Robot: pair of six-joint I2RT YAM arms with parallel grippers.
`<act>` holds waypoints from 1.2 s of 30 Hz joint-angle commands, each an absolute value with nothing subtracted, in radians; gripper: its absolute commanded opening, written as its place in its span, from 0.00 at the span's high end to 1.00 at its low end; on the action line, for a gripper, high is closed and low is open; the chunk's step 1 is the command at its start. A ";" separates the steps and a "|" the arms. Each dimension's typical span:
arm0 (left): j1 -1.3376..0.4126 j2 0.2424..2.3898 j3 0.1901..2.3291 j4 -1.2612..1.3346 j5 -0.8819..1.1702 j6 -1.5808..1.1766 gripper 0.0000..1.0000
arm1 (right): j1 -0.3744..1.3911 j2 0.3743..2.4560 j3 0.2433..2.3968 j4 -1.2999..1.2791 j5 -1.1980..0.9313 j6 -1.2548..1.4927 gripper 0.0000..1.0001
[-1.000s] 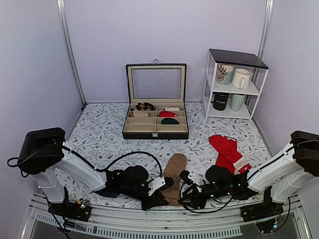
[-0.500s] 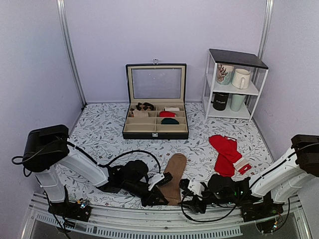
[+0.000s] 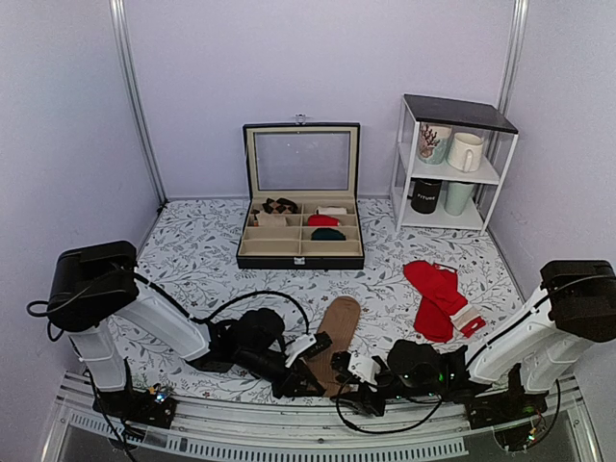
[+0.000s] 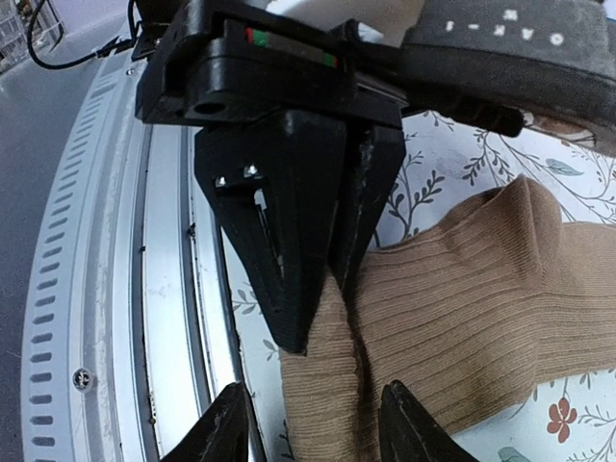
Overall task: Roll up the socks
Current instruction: Roll a pair of socks at the center of the board.
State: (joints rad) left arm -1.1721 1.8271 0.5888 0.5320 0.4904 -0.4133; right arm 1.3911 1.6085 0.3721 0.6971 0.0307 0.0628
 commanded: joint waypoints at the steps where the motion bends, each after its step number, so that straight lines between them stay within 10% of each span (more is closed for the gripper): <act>1: -1.160 1.908 0.525 0.287 0.448 -0.418 1.00 | 1.403 1.660 0.382 0.724 -0.005 0.109 0.56; 12: -1.157 1.862 0.525 0.298 0.383 -0.401 0.88 | 1.399 1.706 0.366 0.721 -0.006 0.218 0.93; 20: -1.252 1.609 0.547 0.277 0.020 -0.250 0.46 | 1.287 1.696 0.331 0.659 -0.270 0.366 0.95; 36: -1.362 1.544 0.376 0.660 -0.021 -0.002 0.35 | 1.181 1.974 0.470 0.492 -0.583 0.525 0.94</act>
